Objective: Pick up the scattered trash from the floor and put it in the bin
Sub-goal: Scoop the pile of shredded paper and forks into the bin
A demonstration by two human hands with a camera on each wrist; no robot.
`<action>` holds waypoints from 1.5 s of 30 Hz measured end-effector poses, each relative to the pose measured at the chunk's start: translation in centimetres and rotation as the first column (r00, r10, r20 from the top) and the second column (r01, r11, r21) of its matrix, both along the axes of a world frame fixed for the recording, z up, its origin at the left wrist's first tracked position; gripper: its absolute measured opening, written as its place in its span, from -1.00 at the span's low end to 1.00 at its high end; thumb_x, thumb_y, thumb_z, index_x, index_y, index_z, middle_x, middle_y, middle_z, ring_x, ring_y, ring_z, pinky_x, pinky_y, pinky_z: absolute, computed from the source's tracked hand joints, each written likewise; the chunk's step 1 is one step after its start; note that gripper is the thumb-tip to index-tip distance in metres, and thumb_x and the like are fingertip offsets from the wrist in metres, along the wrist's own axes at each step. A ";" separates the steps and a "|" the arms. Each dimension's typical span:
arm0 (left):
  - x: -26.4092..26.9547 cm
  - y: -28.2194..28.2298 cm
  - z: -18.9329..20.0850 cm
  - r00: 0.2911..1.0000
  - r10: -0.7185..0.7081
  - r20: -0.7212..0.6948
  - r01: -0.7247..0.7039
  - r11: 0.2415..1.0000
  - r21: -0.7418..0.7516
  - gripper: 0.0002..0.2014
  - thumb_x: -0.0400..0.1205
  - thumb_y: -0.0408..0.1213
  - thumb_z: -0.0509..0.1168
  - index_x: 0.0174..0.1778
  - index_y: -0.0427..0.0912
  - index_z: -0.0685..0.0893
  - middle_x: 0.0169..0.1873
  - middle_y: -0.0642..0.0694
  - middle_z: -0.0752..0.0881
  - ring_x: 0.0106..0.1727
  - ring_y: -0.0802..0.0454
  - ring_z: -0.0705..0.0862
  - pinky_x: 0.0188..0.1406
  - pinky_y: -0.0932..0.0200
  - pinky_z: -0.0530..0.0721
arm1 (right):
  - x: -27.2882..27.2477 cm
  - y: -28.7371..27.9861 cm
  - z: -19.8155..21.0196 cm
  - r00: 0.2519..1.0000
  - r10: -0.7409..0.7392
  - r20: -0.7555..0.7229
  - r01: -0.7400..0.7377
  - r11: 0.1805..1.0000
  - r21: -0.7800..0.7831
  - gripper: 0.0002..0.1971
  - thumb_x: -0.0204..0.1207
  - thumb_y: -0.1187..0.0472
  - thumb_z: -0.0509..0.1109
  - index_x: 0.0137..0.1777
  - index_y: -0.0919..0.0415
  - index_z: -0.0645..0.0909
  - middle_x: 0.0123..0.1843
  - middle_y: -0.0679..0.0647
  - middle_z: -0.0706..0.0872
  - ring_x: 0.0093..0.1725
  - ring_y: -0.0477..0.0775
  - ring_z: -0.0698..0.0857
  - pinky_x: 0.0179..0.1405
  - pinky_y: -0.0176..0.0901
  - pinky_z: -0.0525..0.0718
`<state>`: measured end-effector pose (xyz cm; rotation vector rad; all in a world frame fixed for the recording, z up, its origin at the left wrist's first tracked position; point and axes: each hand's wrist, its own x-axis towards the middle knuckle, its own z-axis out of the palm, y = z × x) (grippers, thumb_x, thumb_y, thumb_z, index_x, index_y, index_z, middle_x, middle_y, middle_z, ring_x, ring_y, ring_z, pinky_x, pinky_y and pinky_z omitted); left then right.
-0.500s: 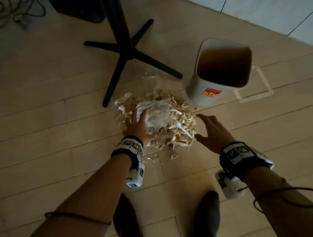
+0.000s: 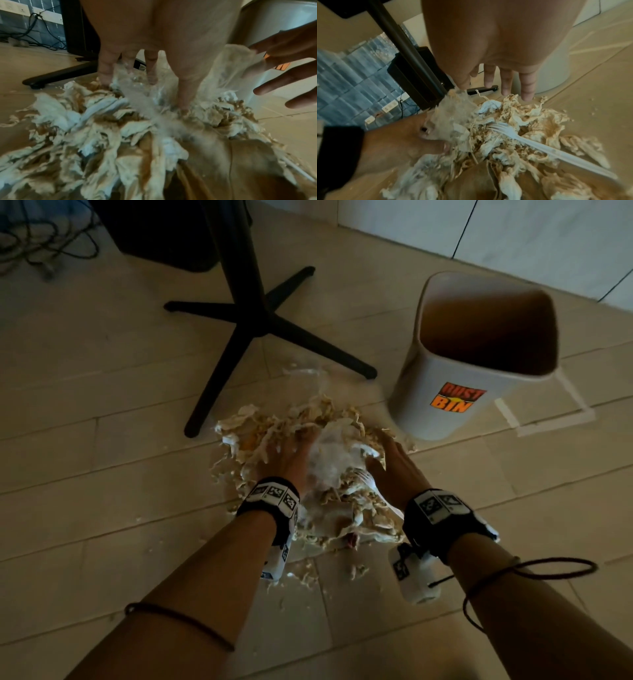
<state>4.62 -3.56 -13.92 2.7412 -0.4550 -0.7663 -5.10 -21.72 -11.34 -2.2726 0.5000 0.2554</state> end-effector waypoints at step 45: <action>-2.9 -4.6 4.8 0.985 0.162 -0.053 -0.130 0.513 -0.848 -0.71 0.47 -0.39 0.49 0.06 -0.02 0.70 -0.05 0.09 0.75 0.00 0.23 0.72 -0.02 0.29 0.68 | 5.6 0.0 1.6 0.771 -0.637 -0.010 0.377 0.444 0.813 -0.89 0.53 0.16 0.36 -0.13 0.15 0.69 -0.20 0.16 0.73 -0.15 0.20 0.71 -0.15 0.06 0.67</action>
